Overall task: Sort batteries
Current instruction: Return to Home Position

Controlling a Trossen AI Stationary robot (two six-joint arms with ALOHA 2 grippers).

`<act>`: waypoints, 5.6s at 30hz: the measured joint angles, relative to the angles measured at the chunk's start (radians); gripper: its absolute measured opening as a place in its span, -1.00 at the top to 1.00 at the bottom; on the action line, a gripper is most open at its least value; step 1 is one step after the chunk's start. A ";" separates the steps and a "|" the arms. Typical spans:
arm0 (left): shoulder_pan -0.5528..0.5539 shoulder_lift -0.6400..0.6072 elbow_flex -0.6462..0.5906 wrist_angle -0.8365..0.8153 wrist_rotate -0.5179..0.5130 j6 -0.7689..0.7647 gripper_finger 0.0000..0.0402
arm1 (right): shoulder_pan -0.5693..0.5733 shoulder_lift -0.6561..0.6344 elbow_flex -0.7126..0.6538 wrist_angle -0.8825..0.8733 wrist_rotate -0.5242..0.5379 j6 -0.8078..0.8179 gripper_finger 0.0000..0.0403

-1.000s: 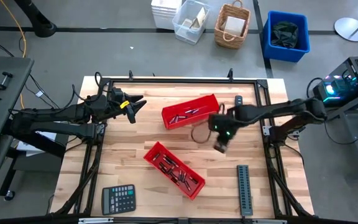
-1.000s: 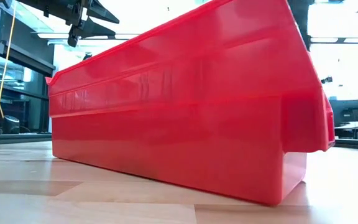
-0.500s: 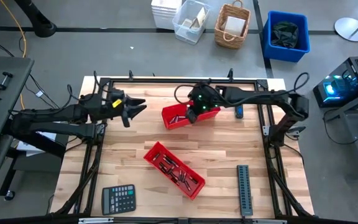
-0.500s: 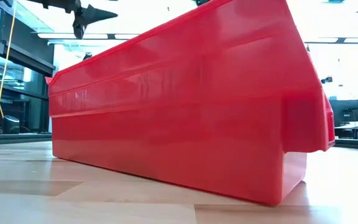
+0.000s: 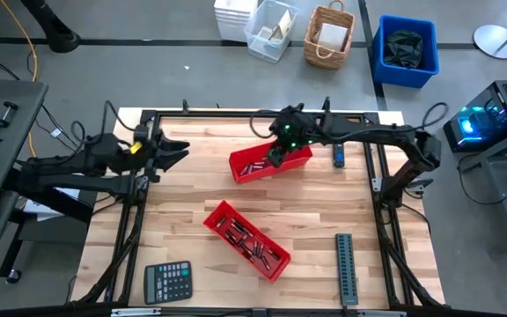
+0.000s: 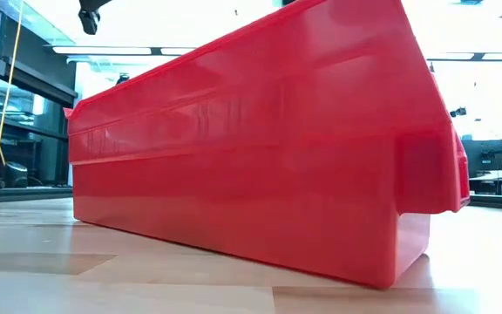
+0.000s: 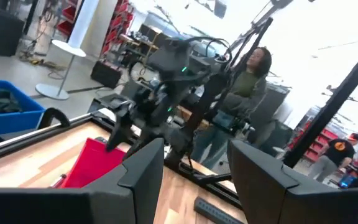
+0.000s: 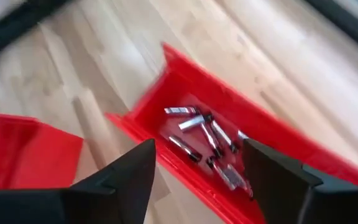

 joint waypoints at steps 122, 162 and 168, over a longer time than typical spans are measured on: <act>-0.142 -0.477 -0.449 -0.413 -0.255 0.126 0.98 | 0.265 -1.621 -1.351 0.617 0.112 0.055 1.00; -0.142 -0.476 -0.449 -0.413 -0.254 0.126 0.98 | 0.265 -1.620 -1.352 0.617 0.112 0.055 1.00; -0.142 -0.476 -0.449 -0.413 -0.255 0.126 0.98 | 0.265 -1.620 -1.352 0.617 0.112 0.055 1.00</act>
